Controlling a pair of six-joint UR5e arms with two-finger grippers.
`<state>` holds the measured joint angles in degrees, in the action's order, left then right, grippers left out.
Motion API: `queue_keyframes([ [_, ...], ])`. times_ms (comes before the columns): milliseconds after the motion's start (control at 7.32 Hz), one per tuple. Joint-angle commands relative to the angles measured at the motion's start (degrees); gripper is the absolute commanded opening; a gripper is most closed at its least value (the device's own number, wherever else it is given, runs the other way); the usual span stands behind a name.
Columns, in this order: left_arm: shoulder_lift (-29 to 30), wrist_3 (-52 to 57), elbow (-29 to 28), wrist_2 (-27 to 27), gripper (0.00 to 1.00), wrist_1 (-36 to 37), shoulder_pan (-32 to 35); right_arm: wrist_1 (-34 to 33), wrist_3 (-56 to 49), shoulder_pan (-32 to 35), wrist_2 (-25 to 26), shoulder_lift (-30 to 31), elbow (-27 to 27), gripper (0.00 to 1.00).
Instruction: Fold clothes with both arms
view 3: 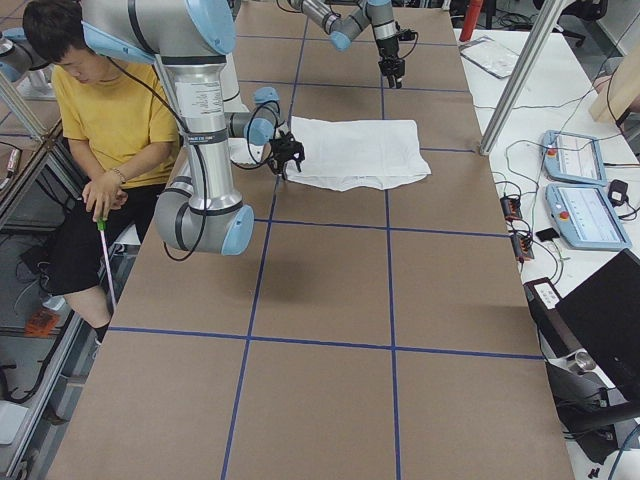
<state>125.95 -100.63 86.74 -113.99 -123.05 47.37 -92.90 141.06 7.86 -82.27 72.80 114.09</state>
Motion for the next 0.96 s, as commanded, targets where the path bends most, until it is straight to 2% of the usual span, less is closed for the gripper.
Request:
queue_keyframes([
  [0, 0.0, 0.0, 0.01, 0.0, 0.53, 0.0, 0.0, 0.0, 0.17, -0.04, 0.09, -0.03, -0.01, 0.27],
  [137, 0.09, 0.0, 0.01, 0.0, 0.53, 0.0, 0.0, 0.0, 0.09, -0.04, 0.0, 0.06, -0.01, 0.0],
  [820, 0.0, -0.61, 1.06, 0.0, 0.53, 0.7, 0.0, -0.7, 0.09, 0.22, -0.09, 0.06, 1.56, 0.0],
])
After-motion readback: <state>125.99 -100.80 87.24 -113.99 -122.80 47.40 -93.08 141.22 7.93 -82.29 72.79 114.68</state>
